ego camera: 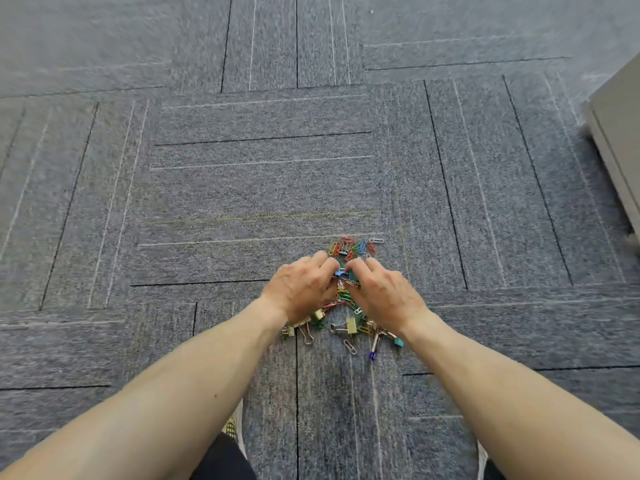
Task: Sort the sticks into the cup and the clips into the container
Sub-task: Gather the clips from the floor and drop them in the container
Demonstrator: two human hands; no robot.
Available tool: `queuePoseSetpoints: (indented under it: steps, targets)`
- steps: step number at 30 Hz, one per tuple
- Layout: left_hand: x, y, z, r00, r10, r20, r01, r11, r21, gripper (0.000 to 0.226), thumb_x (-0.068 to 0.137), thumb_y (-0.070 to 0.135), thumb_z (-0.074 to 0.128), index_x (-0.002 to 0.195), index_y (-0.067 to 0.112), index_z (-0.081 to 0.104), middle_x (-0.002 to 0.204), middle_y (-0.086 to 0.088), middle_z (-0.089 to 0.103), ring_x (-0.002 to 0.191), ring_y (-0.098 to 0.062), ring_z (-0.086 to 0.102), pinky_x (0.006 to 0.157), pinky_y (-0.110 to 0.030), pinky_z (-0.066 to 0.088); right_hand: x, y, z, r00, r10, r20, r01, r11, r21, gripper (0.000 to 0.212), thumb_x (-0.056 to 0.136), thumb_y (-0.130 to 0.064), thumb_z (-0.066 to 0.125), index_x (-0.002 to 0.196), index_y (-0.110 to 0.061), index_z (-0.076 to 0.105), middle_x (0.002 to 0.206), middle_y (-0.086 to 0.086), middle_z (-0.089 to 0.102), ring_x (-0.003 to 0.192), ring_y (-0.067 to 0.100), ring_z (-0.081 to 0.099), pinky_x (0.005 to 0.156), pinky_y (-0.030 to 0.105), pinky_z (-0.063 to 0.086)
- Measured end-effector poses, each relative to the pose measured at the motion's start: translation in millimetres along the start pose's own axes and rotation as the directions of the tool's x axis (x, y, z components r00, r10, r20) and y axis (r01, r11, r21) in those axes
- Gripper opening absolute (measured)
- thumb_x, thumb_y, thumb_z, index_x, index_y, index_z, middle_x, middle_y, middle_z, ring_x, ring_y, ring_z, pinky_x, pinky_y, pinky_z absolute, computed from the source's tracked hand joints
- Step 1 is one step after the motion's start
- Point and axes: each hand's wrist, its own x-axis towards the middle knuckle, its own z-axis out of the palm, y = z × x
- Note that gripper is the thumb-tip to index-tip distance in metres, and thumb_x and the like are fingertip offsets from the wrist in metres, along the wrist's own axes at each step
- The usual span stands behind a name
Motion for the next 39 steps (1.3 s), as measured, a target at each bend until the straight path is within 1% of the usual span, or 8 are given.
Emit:
queuePoseSetpoints:
  steps: [6,10,14,20,25,31,36,39]
  targets:
    - [10,16,-82,0.999,-0.002,-0.047,-0.001,0.997,-0.073,0.028,0.101,0.038,0.033,0.103,0.015,0.049,0.092,0.002,0.050,0.071,-0.016,0.056,0.063,-0.032,0.051,3,-24,-78,0.999,0.024,-0.042,-0.019,0.991,0.130,0.026,0.099,-0.038,0.051,0.116,-0.018,0.053,0.108,0.005,0.063,0.087,0.033,0.065,0.076,0.043,0.048]
    - [6,33,-142,0.997,-0.033,-0.076,0.020,0.985,-0.173,0.025,0.100,0.038,0.036,0.099,0.016,0.048,0.089,0.005,0.044,0.066,-0.014,0.049,0.060,-0.030,0.042,-12,-50,-134,0.997,0.029,-0.070,-0.016,0.984,0.179,0.023,0.100,-0.039,0.048,0.110,-0.018,0.053,0.101,0.001,0.061,0.084,0.022,0.062,0.083,0.041,0.048]
    - [-9,53,-192,0.992,-0.085,-0.093,0.059,0.965,-0.254,0.033,0.097,0.042,0.032,0.096,0.013,0.048,0.088,-0.001,0.049,0.068,-0.020,0.054,0.060,-0.032,0.043,-35,-70,-183,0.994,0.063,-0.094,-0.045,0.982,0.184,0.022,0.101,-0.039,0.049,0.107,-0.018,0.053,0.092,-0.006,0.054,0.080,0.017,0.056,0.081,0.039,0.049]
    - [-25,76,-247,0.981,-0.135,-0.141,0.089,0.952,-0.291,0.020,0.101,0.031,0.041,0.094,0.013,0.048,0.089,-0.004,0.053,0.073,-0.022,0.056,0.066,-0.035,0.048,-67,-89,-233,0.984,0.090,-0.155,-0.064,0.984,0.166,0.017,0.101,-0.035,0.050,0.105,-0.019,0.053,0.089,-0.006,0.053,0.077,0.015,0.052,0.076,0.032,0.038]
    - [-13,101,-312,0.967,-0.138,-0.215,0.069,0.951,-0.302,0.015,0.100,0.028,0.044,0.090,0.017,0.044,0.085,-0.002,0.051,0.071,-0.022,0.052,0.065,-0.037,0.046,-82,-104,-293,0.968,0.108,-0.227,-0.076,0.987,0.143,0.017,0.100,-0.034,0.051,0.106,-0.018,0.053,0.089,-0.006,0.054,0.076,0.016,0.052,0.070,0.031,0.036]
    - [1,150,-418,0.941,-0.115,-0.319,0.010,0.949,-0.314,0.013,0.099,0.026,0.047,0.089,0.020,0.044,0.084,-0.001,0.051,0.073,-0.021,0.052,0.066,-0.034,0.041,-105,-131,-413,0.923,0.130,-0.361,-0.100,0.990,0.102,0.019,0.100,-0.034,0.052,0.105,-0.017,0.055,0.090,-0.002,0.057,0.076,0.019,0.051,0.070,0.032,0.034]
    - [-9,206,-498,0.920,-0.039,-0.390,-0.079,0.956,-0.282,0.012,0.099,0.028,0.047,0.089,0.020,0.047,0.082,0.001,0.052,0.070,-0.020,0.054,0.065,-0.036,0.048,-152,-155,-517,0.874,0.153,-0.461,-0.139,0.988,0.066,0.019,0.098,-0.032,0.055,0.102,-0.013,0.058,0.086,0.000,0.056,0.078,0.025,0.056,0.068,0.032,0.034]
    - [-12,239,-547,0.893,-0.002,-0.450,-0.130,0.956,-0.263,0.014,0.098,0.028,0.048,0.087,0.019,0.047,0.080,0.003,0.050,0.071,-0.020,0.050,0.062,-0.033,0.039,-186,-165,-573,0.837,0.159,-0.523,-0.175,0.984,0.019,0.021,0.098,-0.032,0.055,0.104,-0.013,0.059,0.092,0.007,0.064,0.082,0.029,0.060,0.069,0.033,0.037]
